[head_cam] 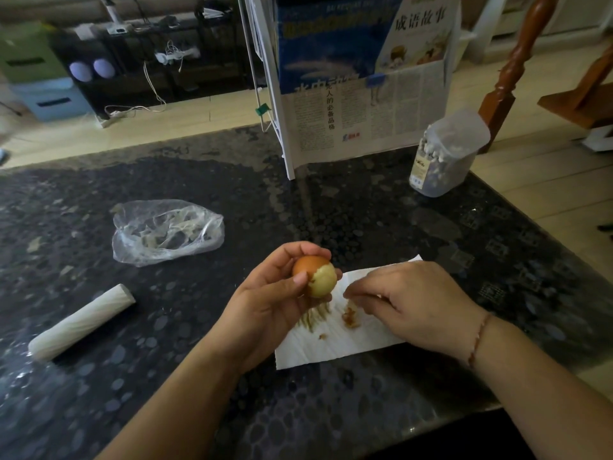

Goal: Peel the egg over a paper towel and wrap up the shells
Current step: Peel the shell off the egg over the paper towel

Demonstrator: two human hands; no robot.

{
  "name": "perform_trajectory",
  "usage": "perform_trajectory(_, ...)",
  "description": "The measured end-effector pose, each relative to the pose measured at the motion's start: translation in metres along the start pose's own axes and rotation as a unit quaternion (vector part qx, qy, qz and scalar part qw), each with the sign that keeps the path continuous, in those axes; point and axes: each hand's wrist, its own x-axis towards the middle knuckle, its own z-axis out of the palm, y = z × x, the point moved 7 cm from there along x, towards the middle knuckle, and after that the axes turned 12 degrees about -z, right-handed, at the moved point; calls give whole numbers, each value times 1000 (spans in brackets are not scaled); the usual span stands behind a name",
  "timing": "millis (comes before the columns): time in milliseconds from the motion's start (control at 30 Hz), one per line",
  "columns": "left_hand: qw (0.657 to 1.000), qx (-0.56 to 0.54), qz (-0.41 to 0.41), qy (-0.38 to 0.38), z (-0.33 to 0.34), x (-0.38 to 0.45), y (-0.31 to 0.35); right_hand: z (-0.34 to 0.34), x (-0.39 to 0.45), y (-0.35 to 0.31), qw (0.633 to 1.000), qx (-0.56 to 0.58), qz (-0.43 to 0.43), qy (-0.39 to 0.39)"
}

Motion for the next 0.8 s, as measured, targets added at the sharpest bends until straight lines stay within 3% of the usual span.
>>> perform_trajectory(133, 999, -11, -25, 47, -3, 3, -5, 9, -1, -3, 998, -10, -35, -41)
perform_trajectory(300, 993, -27, -77, 85, -1, 6, -10, -2, -3, -3, 999, -6, -38, -3)
perform_trajectory(433, 984, -97, -145, 32, 0, 4, -10, -13, -5, 0, 996, 39, -29, 73)
perform_trajectory(567, 982, -113, -148, -23, 3, -2, -10, -22, -8, 7, 980, 121, 7, 155)
perform_trajectory(800, 986, -101, -129, 9, 1, -1, -10, 2, -4, -3, 1000, 7, -8, 10)
